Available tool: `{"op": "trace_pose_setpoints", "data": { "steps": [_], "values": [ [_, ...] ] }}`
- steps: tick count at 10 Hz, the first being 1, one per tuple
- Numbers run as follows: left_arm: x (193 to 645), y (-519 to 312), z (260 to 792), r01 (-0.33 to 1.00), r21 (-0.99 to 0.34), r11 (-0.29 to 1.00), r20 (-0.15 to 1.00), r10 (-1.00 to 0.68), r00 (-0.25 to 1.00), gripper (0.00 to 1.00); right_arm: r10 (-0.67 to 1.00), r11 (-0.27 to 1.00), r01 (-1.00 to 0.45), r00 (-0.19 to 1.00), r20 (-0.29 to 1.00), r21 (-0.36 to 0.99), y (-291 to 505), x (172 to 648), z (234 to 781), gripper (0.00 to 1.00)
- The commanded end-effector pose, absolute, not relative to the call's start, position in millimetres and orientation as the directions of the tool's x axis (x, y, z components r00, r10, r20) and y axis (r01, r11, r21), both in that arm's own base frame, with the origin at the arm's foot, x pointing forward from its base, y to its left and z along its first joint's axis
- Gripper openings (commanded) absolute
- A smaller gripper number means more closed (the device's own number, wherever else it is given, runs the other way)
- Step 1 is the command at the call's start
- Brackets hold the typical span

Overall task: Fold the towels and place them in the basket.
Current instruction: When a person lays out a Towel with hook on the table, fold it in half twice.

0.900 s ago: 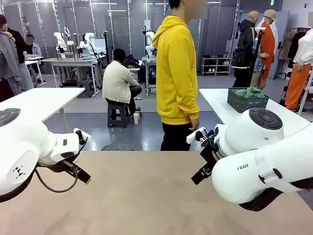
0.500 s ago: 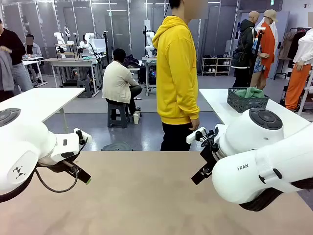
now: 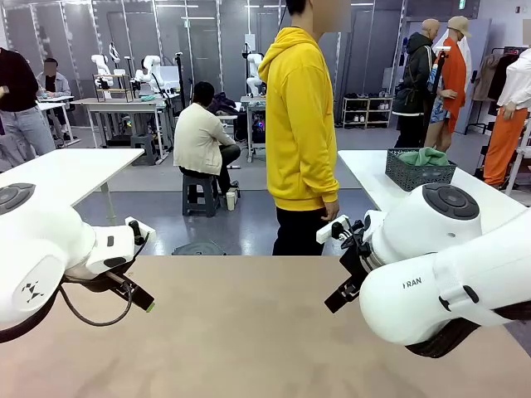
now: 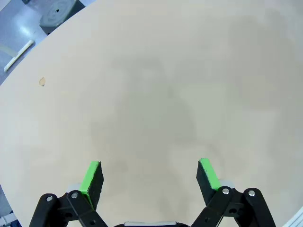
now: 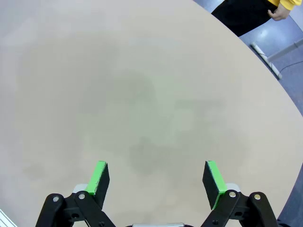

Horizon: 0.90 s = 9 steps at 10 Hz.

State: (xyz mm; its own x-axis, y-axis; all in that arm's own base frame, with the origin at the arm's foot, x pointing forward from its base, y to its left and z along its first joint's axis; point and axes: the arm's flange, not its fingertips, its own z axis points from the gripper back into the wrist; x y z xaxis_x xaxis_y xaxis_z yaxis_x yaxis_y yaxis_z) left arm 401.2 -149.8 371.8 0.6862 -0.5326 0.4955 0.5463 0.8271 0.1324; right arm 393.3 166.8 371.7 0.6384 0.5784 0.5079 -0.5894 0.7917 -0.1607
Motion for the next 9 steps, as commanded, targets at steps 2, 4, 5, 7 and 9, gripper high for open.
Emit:
{"op": "trace_pose_setpoints", "data": {
  "steps": [2,4,5,7,9],
  "values": [
    [401,-150,372,0.546,0.132,0.827,0.495,-0.533,0.686,1.0,0.578,0.792,-0.589,0.638,0.508,-0.161,167,393,372,1.0],
    [414,-146,409,0.564,0.077,0.822,0.482,-0.526,0.701,1.0,0.55,0.802,-0.58,0.628,0.55,-0.14,167,411,420,1.0],
    [416,-142,435,0.574,0.079,0.815,0.483,-0.535,0.693,1.0,0.548,0.799,-0.588,0.626,0.555,-0.126,163,415,451,1.0],
    [414,-132,477,0.62,-0.054,0.783,0.486,-0.521,0.701,1.0,0.538,0.798,-0.595,0.634,0.555,-0.093,154,418,493,1.0],
    [409,-105,514,0.633,-0.206,0.746,0.495,-0.479,0.725,1.0,0.472,0.789,-0.604,0.712,0.519,0.111,120,419,525,1.0]
  ]
}}
